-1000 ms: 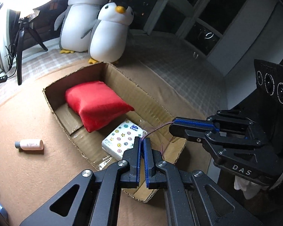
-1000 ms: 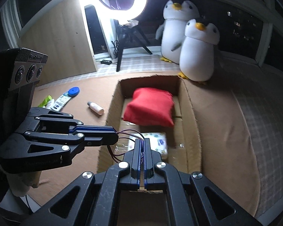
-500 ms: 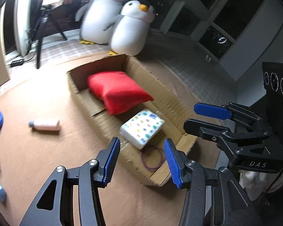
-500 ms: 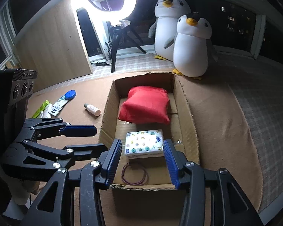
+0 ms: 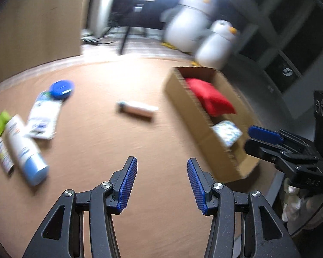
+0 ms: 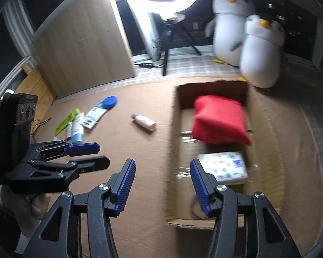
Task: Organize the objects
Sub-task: 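Move the left gripper to the white AQUA sunscreen tube, then close the left gripper on the sunscreen tube's blue cap end, then close the right gripper on the sunscreen tube while the left gripper opens, then carry the sunscreen tube with the right gripper and release it into the box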
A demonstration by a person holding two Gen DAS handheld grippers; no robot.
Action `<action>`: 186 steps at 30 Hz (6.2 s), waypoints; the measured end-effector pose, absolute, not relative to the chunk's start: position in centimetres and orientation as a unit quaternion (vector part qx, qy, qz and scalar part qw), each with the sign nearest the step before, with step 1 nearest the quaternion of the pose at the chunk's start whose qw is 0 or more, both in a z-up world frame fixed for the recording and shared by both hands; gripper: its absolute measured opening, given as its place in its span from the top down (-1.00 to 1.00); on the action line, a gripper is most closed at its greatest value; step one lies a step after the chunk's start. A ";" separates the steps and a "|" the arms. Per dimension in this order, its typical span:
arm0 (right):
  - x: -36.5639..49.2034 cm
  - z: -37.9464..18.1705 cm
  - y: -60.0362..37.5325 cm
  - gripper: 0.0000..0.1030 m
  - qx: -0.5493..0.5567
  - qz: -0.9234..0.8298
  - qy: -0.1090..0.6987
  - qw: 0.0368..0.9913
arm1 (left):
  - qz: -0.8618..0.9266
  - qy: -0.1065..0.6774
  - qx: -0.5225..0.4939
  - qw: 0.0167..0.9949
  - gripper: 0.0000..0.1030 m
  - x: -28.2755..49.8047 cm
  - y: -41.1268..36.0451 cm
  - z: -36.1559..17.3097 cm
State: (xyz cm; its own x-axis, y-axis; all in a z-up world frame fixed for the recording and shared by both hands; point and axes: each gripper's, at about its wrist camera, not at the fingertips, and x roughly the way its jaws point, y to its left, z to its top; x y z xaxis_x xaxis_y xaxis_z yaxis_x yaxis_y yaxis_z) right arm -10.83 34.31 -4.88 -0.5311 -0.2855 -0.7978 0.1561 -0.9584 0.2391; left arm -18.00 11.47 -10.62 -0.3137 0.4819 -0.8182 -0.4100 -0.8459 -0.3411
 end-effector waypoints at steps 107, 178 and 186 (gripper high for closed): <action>-14.3 -14.9 17.9 0.17 0.624 -0.711 -0.116 0.304 | 0.760 -0.118 -0.589 0.250 0.03 -14.5 4.0 -18.0; -11.0 -7.2 41.1 -0.15 0.526 -0.827 -0.150 0.130 | 0.763 -0.053 -0.525 0.374 -0.38 -12.8 24.1 -10.9; -11.1 -6.4 39.0 -0.16 0.510 -0.836 -0.152 0.135 | 0.780 -0.058 -0.518 0.346 -0.38 -11.9 18.1 -9.9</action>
State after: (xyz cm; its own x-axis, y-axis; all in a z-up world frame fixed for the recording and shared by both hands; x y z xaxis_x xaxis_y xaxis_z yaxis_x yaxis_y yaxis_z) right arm -11.11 38.97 -6.44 -0.4435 -0.3805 -0.8115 0.0703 -0.9174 0.3918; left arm -11.89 18.12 -9.92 -0.2239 0.5998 -0.7681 -0.4787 -0.7542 -0.4494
